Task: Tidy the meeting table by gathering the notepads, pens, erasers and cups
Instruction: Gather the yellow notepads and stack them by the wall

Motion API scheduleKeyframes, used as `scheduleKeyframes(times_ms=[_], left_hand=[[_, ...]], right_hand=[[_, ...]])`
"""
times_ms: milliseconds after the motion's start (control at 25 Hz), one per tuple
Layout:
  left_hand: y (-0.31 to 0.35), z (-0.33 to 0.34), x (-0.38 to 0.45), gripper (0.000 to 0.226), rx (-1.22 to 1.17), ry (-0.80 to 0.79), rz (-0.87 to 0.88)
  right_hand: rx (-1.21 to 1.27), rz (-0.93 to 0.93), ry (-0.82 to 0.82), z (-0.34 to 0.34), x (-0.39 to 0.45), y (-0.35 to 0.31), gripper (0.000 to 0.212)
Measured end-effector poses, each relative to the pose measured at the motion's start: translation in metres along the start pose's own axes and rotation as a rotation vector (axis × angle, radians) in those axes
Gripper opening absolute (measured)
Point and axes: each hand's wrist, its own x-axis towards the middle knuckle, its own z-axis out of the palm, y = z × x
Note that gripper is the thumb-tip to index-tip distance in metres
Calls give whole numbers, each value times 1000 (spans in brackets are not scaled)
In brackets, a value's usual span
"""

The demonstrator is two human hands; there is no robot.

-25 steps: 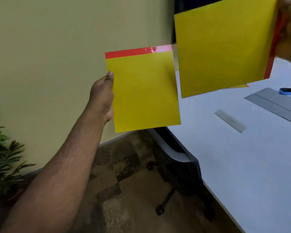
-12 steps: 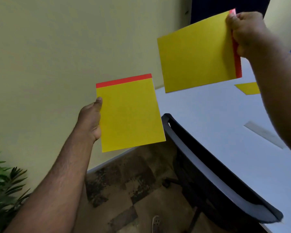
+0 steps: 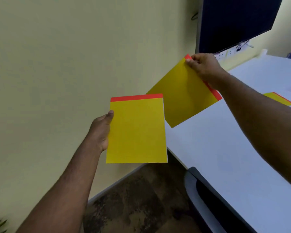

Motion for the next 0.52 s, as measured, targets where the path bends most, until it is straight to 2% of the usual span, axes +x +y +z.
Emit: scheduleKeyframes(times_ms=[160,360,440,520], left_hand=[[-1,17,64,55,0,-113,-33],[9,49,167,70,66,-339,86],[13,67,193,67,95,-442,108],[19,81,237,59,112,-569,84]], right_hand=[[-157,-1,-63,42,38,45,36],[-275,-51,-288,87,101,69,30],[-266,-67,-386,98,120,69,25],[-155,24,-443,108,152,63,28]])
